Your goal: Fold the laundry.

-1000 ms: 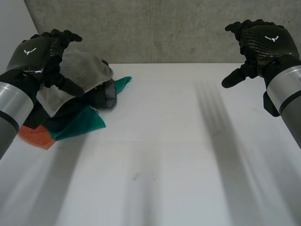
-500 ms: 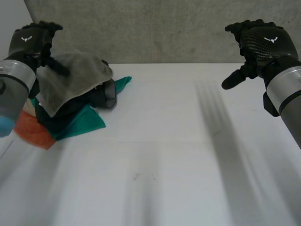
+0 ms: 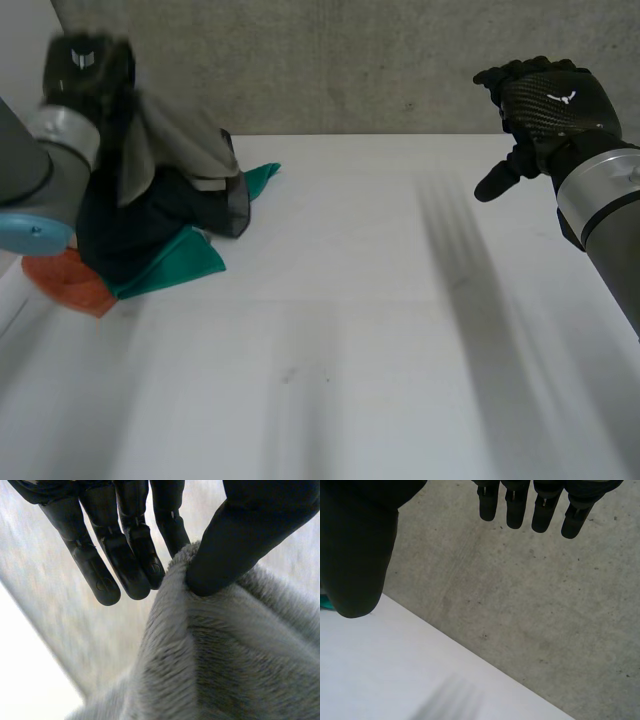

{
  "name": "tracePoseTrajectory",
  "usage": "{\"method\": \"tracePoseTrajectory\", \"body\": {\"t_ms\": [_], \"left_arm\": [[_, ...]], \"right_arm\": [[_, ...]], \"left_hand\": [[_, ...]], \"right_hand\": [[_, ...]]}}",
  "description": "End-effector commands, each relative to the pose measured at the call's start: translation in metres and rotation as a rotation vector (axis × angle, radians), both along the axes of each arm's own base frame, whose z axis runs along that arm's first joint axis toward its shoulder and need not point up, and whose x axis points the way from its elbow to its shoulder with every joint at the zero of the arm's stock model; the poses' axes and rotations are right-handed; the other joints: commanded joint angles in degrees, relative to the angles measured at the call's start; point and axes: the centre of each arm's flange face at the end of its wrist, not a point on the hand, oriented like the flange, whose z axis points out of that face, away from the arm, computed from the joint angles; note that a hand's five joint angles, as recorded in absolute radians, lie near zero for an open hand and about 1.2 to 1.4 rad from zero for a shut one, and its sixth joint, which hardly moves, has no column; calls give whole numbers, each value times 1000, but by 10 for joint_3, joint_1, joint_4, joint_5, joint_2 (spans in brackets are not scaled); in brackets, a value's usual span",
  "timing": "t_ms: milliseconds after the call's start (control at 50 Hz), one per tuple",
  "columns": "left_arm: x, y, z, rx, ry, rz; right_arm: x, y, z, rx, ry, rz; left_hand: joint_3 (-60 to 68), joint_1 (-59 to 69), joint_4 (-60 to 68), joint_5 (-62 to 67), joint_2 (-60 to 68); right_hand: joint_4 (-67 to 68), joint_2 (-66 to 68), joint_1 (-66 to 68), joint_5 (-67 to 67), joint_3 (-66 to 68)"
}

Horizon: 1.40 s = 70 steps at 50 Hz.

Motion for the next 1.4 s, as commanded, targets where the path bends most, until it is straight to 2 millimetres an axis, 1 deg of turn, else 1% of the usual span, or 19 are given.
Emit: {"method": "tracePoseTrajectory", "body": {"t_ms": [20, 120, 200, 320, 460, 560, 640, 720, 800, 840, 860, 920, 960, 1020, 1080, 1160, 1240, 1260, 1400], "left_arm": [[-43, 91, 89, -161, 193, -223], [-84, 143, 92, -102, 267, -436], [-106, 163, 85, -71, 270, -520], [-129, 156, 44, 34, 237, -545], [-138, 161, 37, 52, 233, -563], [-139, 167, 36, 74, 225, -573], [-141, 185, 38, 114, 210, -600], [-140, 204, 49, 114, 210, -625], [-133, 215, 58, 102, 216, -632], [-129, 219, 63, 90, 221, -633], [-128, 221, 66, 83, 224, -634], [-119, 227, 80, 48, 240, -629], [-115, 229, 88, 26, 249, -624], [-103, 223, 101, -12, 267, -577], [-79, 200, 109, -48, 275, -462], [-55, 173, 107, -49, 253, -352], [-53, 155, 81, 37, 222, -315], [-57, 147, 61, 90, 206, -308], [-70, 120, -31, 326, 103, -271]], "right_arm": [[0, 0, 5, -12, -8, -1], [-7, -6, 13, -30, -17, -30], [-18, -16, 15, -36, -18, -71], [-26, -20, 12, 13, 1, -93], [-5, -28, -65, 371, -12, 38], [21, -33, -112, 622, -290, 203], [42, -46, -139, 670, -447, 335], [75, -43, -150, 610, -499, 409], [90, -42, -153, 554, -522, 405], [94, -40, -154, 552, -518, 413], [94, -39, -154, 544, -515, 411], [90, -43, -149, 511, -511, 390], [86, -46, -139, 470, -499, 381], [63, -61, -94, 281, -443, 326], [4, -88, -36, 2, -256, 171], [-5, -75, -3, -117, -124, 155], [8, -51, 11, -97, -116, 207], [9, -47, 11, -88, -114, 213], [39, -9, -26, 72, -41, 315]], "left_hand": [[119, 162, 115, 134, 116], [119, 162, 115, 134, 116], [119, 162, 115, 134, 116], [119, 162, 115, 134, 116], [119, 162, 115, 134, 116], [119, 162, 115, 134, 116], [119, 162, 115, 134, 116], [119, 162, 115, 134, 116], [119, 162, 115, 134, 116], [119, 162, 115, 134, 116], [119, 162, 115, 134, 116], [119, 162, 115, 134, 116], [119, 162, 115, 134, 116], [119, 162, 115, 134, 116], [119, 162, 115, 134, 116], [119, 162, 115, 134, 116], [119, 162, 115, 134, 116], [119, 162, 115, 134, 116], [119, 162, 115, 134, 116]], "right_hand": [[-19, -20, -32, -27, -20], [-19, -20, -32, -27, -20], [-19, -20, -32, -27, -20], [-19, -20, -32, -27, -20], [-19, -20, -32, -27, -20], [-19, -20, -32, -27, -20], [-19, -20, -32, -27, -20], [-19, -20, -32, -27, -20], [-19, -20, -32, -27, -20], [124, 123, 111, 116, 123], [353, 352, 340, 345, 352], [681, 680, 668, 672, 680], [681, 680, 668, 673, 680], [681, 680, 668, 673, 680], [681, 680, 668, 673, 680], [681, 680, 668, 673, 680], [681, 680, 668, 673, 680], [681, 680, 668, 673, 680], [681, 680, 668, 673, 680]]}}
